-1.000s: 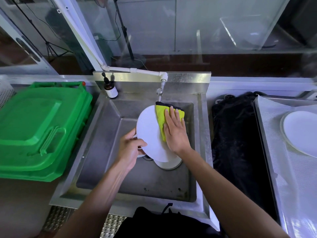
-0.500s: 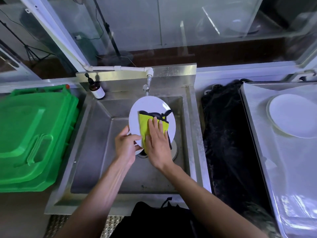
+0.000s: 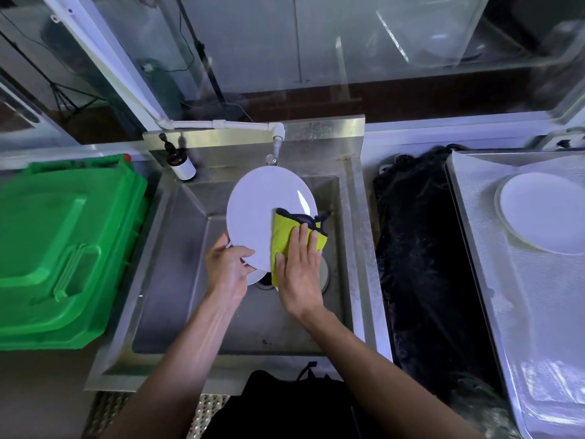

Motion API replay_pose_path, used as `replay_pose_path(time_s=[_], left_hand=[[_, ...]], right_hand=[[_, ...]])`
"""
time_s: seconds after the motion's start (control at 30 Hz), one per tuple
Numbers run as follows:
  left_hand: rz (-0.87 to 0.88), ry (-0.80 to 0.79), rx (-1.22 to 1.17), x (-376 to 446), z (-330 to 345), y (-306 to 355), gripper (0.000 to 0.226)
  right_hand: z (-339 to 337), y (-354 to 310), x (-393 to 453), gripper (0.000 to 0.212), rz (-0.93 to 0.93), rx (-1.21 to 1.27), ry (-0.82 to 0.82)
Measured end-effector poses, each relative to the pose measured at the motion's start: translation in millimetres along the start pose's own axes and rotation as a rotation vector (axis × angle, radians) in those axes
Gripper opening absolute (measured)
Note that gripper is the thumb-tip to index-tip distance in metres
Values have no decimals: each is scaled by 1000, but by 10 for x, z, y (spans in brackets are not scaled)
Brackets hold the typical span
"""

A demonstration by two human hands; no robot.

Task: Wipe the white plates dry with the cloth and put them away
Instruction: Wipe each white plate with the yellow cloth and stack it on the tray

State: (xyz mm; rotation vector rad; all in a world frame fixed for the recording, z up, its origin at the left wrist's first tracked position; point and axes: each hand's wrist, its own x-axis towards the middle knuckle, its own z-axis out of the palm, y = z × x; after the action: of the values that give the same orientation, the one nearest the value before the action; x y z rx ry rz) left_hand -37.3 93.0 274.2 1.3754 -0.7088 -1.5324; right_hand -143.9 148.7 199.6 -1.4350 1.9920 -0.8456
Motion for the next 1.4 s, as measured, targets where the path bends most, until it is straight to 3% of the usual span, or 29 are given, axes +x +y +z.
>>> replay_pose_path(time_s=[0.17,0.5,0.77,0.97,1.1,1.4], left_hand=[[15,-26,38,11,-53,-2,48],[19,-113,83,14,-187,61,46],[11,-206,157,62,-294,168,43],[-20,-280,322,128,-373,284,39],[-16,-332,441,189,-410,384,35],[-11,-501,830,281,-315,529,56]], right_hand=[[-32,3,47,69,74,99,89],[-233,23,87,77,186,444,111],[-366,76,174,49,212,627,260],[-499,202,246,41,230,625,233],[-575,261,263,47,199,578,205],[-761,287,370,53,75,421,93]])
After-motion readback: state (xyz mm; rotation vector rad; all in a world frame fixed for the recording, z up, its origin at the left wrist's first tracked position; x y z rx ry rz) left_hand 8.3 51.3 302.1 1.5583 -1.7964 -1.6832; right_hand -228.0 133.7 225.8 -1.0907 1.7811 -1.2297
